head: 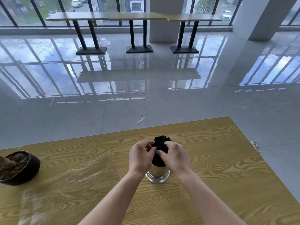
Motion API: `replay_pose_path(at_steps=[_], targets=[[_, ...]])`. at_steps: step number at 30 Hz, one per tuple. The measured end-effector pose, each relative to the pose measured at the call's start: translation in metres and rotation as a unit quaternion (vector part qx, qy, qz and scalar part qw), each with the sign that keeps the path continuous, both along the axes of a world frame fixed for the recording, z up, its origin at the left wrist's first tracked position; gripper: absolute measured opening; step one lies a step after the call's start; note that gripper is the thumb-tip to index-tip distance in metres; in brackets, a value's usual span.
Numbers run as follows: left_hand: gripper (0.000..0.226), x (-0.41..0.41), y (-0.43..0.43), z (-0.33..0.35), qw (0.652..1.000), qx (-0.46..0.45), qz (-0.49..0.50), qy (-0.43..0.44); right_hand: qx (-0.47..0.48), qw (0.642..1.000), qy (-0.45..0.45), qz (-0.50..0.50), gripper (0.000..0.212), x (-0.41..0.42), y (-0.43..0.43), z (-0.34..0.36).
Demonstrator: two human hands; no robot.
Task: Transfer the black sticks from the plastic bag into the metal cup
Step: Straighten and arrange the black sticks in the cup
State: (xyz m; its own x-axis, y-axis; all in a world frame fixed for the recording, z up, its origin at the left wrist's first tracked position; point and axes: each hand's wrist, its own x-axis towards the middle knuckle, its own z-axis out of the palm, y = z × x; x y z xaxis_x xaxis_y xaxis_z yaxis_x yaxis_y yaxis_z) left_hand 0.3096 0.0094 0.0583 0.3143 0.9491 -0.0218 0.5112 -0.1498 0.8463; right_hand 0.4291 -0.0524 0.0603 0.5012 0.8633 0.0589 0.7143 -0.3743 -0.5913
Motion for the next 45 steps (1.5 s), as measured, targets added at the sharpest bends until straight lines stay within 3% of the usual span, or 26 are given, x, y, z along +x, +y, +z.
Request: replay_pose_path(at_steps=[5, 10, 15, 18, 21, 27, 33, 41, 45], targets=[[0.025, 0.0, -0.001, -0.004, 1.0, 0.008, -0.005, -0.021, 0.108, 0.994, -0.018, 0.018, 0.025, 0.0, -0.011, 0.002], [0.025, 0.001, -0.002, -0.008, 0.999, 0.038, -0.021, -0.015, 0.094, 0.991, -0.043, 0.085, 0.011, 0.0, -0.017, -0.005], [0.031, 0.0, 0.001, -0.009, 0.998, 0.059, -0.033, 0.011, 0.19, 0.981, -0.034, -0.012, 0.016, 0.017, -0.028, -0.004], [0.034, 0.001, 0.001, -0.01, 0.996, 0.071, -0.038, 0.029, 0.153, 0.987, -0.002, -0.059, 0.027, 0.038, -0.022, 0.0], [0.029, 0.007, 0.002, -0.007, 0.993, 0.094, -0.028, 0.059, 0.08, 0.996, 0.05, -0.005, 0.036, 0.048, -0.009, 0.003], [0.022, 0.011, 0.002, -0.004, 0.995, 0.072, -0.011, 0.062, 0.008, 0.997, 0.063, 0.04, 0.032, 0.049, 0.005, 0.002], [0.023, 0.009, 0.001, -0.006, 0.996, 0.063, -0.009, 0.055, 0.028, 0.996, 0.067, 0.044, 0.03, 0.047, 0.008, 0.0], [0.023, 0.009, 0.001, -0.006, 0.997, 0.056, -0.011, 0.05, 0.052, 0.996, 0.057, 0.04, 0.009, 0.046, 0.01, 0.008], [0.023, 0.008, 0.001, -0.006, 0.997, 0.054, -0.01, 0.047, 0.078, 0.995, 0.054, 0.034, 0.013, 0.046, 0.008, 0.01]])
